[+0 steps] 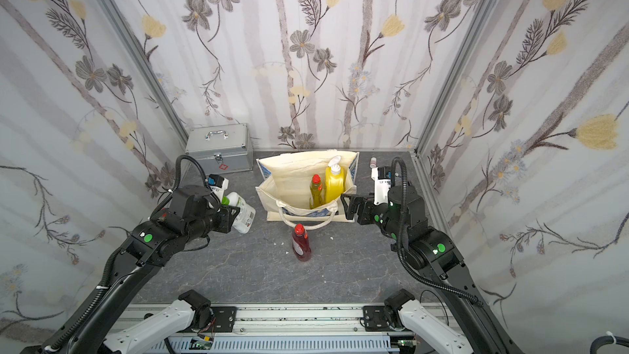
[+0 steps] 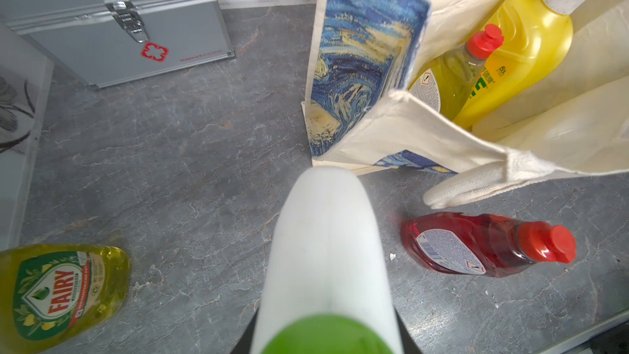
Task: Pack dish soap into the shopping bag
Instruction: Pick up the bottle of dish soap at the center of the board.
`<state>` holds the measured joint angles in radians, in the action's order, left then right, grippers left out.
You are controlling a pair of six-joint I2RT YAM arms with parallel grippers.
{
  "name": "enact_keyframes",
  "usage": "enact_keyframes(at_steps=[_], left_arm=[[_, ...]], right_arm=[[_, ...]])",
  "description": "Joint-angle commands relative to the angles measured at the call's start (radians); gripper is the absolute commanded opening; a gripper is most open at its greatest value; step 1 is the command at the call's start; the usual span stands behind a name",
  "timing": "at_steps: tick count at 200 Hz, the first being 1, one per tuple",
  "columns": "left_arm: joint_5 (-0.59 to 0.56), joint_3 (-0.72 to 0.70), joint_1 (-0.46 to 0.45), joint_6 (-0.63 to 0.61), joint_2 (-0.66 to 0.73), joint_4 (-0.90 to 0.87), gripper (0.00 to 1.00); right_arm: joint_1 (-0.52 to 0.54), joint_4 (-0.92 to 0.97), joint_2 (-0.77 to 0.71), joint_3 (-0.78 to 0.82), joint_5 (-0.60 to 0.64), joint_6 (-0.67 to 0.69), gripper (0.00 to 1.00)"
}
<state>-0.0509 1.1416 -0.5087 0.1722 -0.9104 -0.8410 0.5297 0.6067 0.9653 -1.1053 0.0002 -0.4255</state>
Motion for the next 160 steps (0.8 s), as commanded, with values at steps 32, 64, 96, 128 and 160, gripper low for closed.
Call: enact_keyframes(at_steps=[32, 64, 96, 128, 160], left_arm=[[-0.021, 0.2, -0.001, -0.032, -0.078, 0.015, 0.3], [-0.023, 0.313, 0.0, -0.047, -0.117, -0.032, 0.3], [-0.024, 0.433, -0.001, -0.083, -0.159, -0.058, 0.3], [-0.014, 0.521, 0.0, -0.081, -0.199, -0.036, 0.3], [0.028, 0.613, -0.001, -0.05, -0.255, -0.015, 0.29]], right_arm=[[-0.003, -0.048, 0.01, -0.005, -0.017, 0.007, 1.0], [-0.005, -0.048, 0.0, 0.002, -0.014, 0.004, 1.0], [-0.01, -0.048, -0.005, 0.01, -0.014, 0.004, 1.0], [-0.011, -0.05, -0.003, 0.012, -0.016, 0.004, 1.0], [-0.011, -0.051, -0.005, 0.015, -0.014, 0.0, 1.0]])
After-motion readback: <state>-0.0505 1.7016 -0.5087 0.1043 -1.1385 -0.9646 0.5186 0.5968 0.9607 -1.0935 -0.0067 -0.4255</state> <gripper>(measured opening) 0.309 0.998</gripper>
